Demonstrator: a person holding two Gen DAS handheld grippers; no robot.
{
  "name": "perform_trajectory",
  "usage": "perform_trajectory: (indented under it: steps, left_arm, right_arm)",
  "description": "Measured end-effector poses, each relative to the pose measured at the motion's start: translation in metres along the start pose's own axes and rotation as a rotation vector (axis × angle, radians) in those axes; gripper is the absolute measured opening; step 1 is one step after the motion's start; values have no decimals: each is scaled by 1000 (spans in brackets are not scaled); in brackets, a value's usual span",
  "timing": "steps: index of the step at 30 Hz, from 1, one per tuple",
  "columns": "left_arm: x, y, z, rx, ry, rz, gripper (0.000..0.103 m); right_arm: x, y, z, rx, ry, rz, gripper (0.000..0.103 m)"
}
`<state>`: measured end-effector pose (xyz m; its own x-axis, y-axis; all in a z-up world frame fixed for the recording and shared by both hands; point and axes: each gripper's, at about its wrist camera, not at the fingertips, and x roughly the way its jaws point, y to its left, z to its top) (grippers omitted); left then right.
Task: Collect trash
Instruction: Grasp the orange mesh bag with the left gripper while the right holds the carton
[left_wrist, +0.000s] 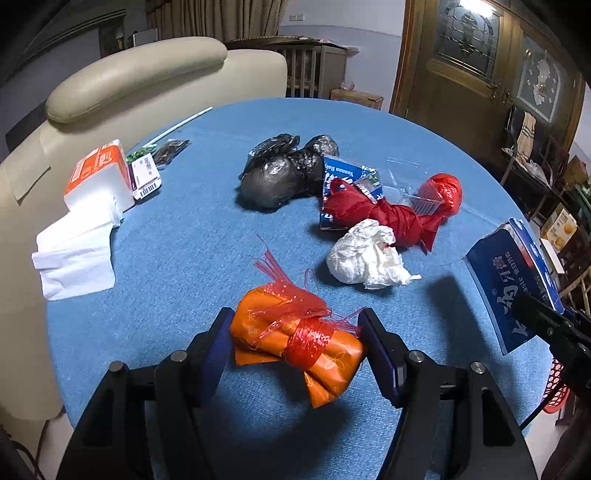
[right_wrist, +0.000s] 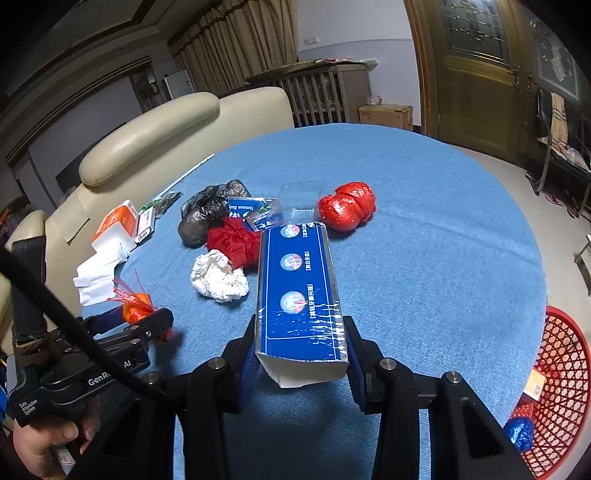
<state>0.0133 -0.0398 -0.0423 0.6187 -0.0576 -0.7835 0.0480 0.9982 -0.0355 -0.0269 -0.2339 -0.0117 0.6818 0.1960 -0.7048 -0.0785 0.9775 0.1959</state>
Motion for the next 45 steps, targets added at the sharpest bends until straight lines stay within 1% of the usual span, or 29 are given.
perform_trajectory:
  steps: [12, 27, 33, 45]
  left_arm:
    - [-10, -26, 11, 59, -30, -33, 69]
    - [-18, -69, 21, 146, -48, -69, 69]
    - [-23, -74, 22, 156, -56, -67, 69]
    - [-30, -69, 21, 141, -66, -69, 69]
  right_arm:
    - [-3, -20, -7, 62, 3, -10, 44]
    - [-20, -50, -12, 145, -25, -5, 44]
    - [-26, -55, -11, 156, -39, -3, 44]
    - [-35, -54, -10, 148, -53, -12, 44]
